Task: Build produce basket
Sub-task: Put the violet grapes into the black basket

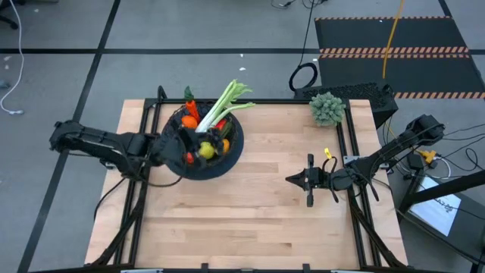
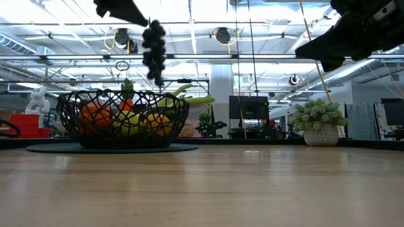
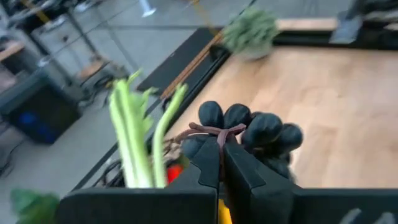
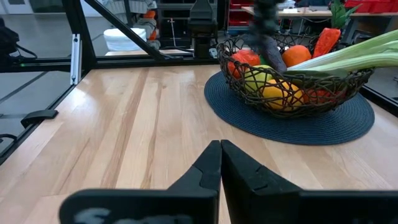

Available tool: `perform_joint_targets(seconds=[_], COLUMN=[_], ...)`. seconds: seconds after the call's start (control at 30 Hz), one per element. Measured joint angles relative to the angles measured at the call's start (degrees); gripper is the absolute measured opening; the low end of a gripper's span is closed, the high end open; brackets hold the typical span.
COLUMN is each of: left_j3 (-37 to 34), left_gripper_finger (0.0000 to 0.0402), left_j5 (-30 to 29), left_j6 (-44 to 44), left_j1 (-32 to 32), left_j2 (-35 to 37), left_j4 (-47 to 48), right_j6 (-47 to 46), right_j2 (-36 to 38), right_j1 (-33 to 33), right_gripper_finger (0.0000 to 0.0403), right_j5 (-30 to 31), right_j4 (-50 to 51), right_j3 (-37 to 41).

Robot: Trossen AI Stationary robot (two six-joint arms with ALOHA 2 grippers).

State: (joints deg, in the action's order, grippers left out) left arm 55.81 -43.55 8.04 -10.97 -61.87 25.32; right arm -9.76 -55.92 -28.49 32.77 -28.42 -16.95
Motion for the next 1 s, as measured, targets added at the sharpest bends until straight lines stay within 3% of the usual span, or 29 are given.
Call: perform_joint_targets(seconds=[0.2,0.37,0.57,1.0], left_j3=[-0.31,-2.96,-6.24,-11.48], left_gripper_finger=[0.0013,0.0006,0.0022,0.0026], left_j5=[0.07,0.25,7.76,3.09], left_j6=[4.63,5.99,3.27,2.52], left_j1=[4.83,8.76,12.83,20.23], left_j2=[0.00,0.00,-1.02,-1.52], left_j4=[8.56,8.76,3.36,0.12], right_j6=[0.13,0.15,0.39,0.39], right_j2=[0.00,0.00,-0.02,-0.02], right_j1=[0.00,0.00,0.00,0.00], right_gripper_finger=[0.0004,0.0004,0.0004,0.0004], right_j5=[0.00,0.00,0.09,0.11], right_j4=[0.00,0.00,0.00,0.02], right_j3=[0.00,0.00,0.00,0.00])
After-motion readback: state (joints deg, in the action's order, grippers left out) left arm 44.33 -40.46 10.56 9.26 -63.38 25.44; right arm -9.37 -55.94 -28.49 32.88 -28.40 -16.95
